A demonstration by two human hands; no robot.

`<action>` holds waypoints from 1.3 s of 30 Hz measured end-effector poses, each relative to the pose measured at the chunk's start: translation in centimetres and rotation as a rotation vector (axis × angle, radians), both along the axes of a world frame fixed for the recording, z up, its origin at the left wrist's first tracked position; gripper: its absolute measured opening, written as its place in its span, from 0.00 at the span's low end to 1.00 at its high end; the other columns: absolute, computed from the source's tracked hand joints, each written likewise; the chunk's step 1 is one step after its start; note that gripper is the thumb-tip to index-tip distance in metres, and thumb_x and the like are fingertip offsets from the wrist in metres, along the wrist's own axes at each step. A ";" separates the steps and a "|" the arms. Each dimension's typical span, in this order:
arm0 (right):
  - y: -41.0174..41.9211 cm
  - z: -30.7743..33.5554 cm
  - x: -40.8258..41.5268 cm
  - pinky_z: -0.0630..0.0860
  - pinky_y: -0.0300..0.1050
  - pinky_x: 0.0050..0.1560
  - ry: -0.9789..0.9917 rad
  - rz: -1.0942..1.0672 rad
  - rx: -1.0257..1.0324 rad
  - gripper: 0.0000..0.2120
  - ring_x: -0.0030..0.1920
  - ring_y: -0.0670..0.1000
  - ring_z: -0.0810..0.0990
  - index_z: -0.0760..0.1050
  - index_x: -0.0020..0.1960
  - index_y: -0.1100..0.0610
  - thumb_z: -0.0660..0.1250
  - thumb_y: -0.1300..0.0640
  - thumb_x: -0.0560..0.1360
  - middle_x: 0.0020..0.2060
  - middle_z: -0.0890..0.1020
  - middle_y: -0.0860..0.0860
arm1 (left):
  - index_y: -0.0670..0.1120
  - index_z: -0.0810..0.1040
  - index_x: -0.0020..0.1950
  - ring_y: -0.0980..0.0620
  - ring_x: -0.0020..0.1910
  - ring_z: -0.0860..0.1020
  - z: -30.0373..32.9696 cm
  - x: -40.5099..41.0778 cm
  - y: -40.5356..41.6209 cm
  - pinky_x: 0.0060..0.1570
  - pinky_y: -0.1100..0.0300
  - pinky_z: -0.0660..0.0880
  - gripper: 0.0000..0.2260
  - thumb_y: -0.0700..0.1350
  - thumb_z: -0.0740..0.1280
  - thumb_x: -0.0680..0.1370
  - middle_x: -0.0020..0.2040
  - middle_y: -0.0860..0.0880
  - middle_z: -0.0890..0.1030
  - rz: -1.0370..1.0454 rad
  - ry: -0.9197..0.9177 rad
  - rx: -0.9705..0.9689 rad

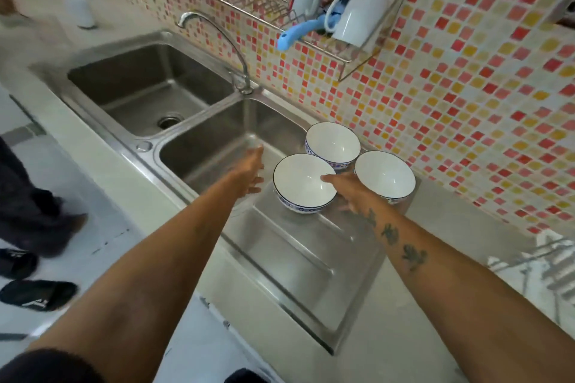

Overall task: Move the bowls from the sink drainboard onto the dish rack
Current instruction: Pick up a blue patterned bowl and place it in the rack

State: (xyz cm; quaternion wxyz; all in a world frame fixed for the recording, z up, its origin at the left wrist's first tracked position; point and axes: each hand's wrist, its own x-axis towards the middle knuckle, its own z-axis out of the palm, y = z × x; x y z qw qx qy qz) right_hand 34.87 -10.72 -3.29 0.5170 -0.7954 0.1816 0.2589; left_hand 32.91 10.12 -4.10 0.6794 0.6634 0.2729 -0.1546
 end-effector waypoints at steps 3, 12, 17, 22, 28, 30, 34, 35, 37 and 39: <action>0.4 -1.3 0.2 0.75 0.62 0.57 0.103 0.025 -0.003 0.27 0.62 0.58 0.75 0.64 0.70 0.55 0.69 0.56 0.74 0.65 0.74 0.54 | 0.52 0.65 0.72 0.49 0.49 0.71 -1.4 0.1 -1.2 0.54 0.51 0.67 0.20 0.53 0.60 0.81 0.61 0.46 0.71 -0.042 0.048 0.003; 1.0 -3.0 0.0 0.78 0.66 0.53 0.018 -0.004 0.059 0.33 0.41 0.52 0.75 0.53 0.73 0.49 0.52 0.75 0.74 0.59 0.64 0.50 | 0.50 0.65 0.72 0.40 0.56 0.74 -4.2 0.0 -4.5 0.53 0.45 0.77 0.27 0.29 0.53 0.76 0.64 0.42 0.73 0.030 0.002 -0.100; 0.7 -3.1 -0.4 0.80 0.66 0.49 0.001 -0.039 0.158 0.35 0.59 0.59 0.69 0.55 0.71 0.47 0.51 0.77 0.72 0.69 0.62 0.51 | 0.49 0.67 0.71 0.34 0.64 0.74 -4.2 -0.1 -4.8 0.57 0.38 0.76 0.28 0.29 0.50 0.74 0.66 0.41 0.73 0.069 -0.010 -0.097; -0.5 -2.4 -1.2 0.83 0.59 0.36 -0.118 -0.088 0.129 0.36 0.58 0.59 0.69 0.56 0.73 0.44 0.51 0.74 0.72 0.63 0.64 0.47 | 0.50 0.66 0.71 0.39 0.59 0.72 -2.3 -1.6 -6.6 0.49 0.37 0.79 0.29 0.28 0.50 0.74 0.63 0.46 0.70 0.115 -0.085 -0.137; -3.3 1.8 -3.3 0.76 0.50 0.57 -0.438 -0.264 -0.005 0.32 0.59 0.52 0.70 0.62 0.71 0.50 0.57 0.73 0.71 0.61 0.72 0.51 | 0.51 0.64 0.73 0.46 0.58 0.70 3.4 -3.0 -9.6 0.35 0.55 0.77 0.24 0.32 0.55 0.79 0.63 0.50 0.69 0.063 -0.275 -0.086; -4.5 4.0 -4.8 0.76 0.50 0.57 -0.537 -0.344 -0.013 0.32 0.59 0.51 0.70 0.62 0.71 0.49 0.57 0.72 0.72 0.59 0.71 0.49 | 0.52 0.67 0.71 0.46 0.58 0.73 6.1 -3.7 -10.5 0.37 0.56 0.77 0.17 0.41 0.57 0.83 0.64 0.50 0.71 0.038 -0.360 -0.101; -6.9 10.2 -9.1 0.76 0.53 0.62 -0.800 -0.463 -0.026 0.33 0.61 0.51 0.71 0.63 0.69 0.47 0.56 0.73 0.70 0.59 0.71 0.46 | 0.55 0.77 0.59 0.49 0.54 0.79 13.3 -6.0 -12.5 0.45 0.51 0.79 0.15 0.57 0.54 0.82 0.55 0.51 0.82 -0.116 -0.394 -0.416; -7.4 12.1 -10.4 0.76 0.52 0.62 -0.863 -0.484 -0.029 0.33 0.61 0.49 0.71 0.63 0.68 0.46 0.55 0.74 0.70 0.58 0.72 0.44 | 0.55 0.78 0.56 0.47 0.56 0.79 14.8 -6.6 -13.0 0.51 0.48 0.78 0.16 0.58 0.53 0.82 0.54 0.51 0.83 -0.166 -0.392 -0.542; -8.3 16.0 -13.5 0.74 0.51 0.65 -1.012 -0.506 -0.041 0.35 0.62 0.47 0.71 0.63 0.65 0.41 0.54 0.75 0.69 0.59 0.72 0.41 | 0.52 0.78 0.60 0.44 0.60 0.79 17.7 -7.6 -13.9 0.58 0.44 0.75 0.21 0.60 0.50 0.82 0.59 0.48 0.83 -0.248 -0.363 -0.724; -9.6 19.6 -16.7 0.73 0.49 0.66 -1.143 -0.517 -0.090 0.37 0.65 0.45 0.70 0.62 0.64 0.40 0.53 0.76 0.68 0.63 0.71 0.42 | 0.50 0.77 0.65 0.43 0.59 0.80 20.4 -8.6 -15.3 0.55 0.42 0.77 0.24 0.61 0.50 0.82 0.62 0.46 0.82 -0.346 -0.335 -0.858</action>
